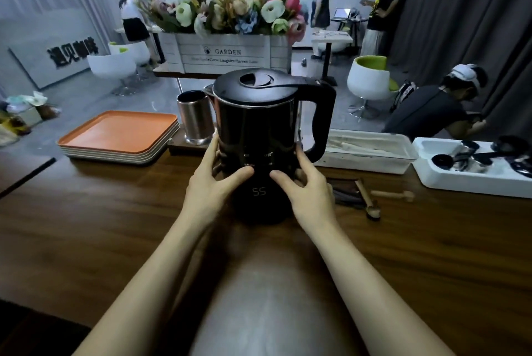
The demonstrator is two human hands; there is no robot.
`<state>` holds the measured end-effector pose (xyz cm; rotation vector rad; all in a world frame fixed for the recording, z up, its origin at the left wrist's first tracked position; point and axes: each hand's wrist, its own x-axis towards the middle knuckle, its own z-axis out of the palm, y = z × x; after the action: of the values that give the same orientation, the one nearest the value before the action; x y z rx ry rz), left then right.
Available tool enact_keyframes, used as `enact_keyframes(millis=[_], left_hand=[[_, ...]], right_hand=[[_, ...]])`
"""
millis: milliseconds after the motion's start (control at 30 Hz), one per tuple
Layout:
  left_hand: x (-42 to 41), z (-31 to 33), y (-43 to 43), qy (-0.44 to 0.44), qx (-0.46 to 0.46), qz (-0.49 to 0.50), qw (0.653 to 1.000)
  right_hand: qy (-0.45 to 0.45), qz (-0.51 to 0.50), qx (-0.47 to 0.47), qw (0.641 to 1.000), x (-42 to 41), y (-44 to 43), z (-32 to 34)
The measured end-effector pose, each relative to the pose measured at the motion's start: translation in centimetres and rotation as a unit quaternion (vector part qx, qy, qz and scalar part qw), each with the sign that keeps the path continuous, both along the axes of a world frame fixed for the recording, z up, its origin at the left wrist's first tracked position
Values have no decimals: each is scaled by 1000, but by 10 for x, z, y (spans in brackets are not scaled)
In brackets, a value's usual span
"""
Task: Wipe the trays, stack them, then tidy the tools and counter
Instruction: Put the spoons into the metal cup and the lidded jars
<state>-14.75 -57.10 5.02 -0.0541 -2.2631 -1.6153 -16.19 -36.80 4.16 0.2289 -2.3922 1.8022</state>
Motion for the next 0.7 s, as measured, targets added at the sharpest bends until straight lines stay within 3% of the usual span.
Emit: enact_keyframes(millis=[233, 433, 700], left_hand=[[35, 11, 104, 4, -9, -21, 1000], [63, 19, 194, -13, -6, -29, 999], [52, 15, 338, -19, 21, -120, 992]], right_hand=[[-2, 4, -21, 1000, 36, 98, 6], [-4, -53, 23, 998, 71, 192, 11], [-25, -143, 49, 988, 97, 332, 15]])
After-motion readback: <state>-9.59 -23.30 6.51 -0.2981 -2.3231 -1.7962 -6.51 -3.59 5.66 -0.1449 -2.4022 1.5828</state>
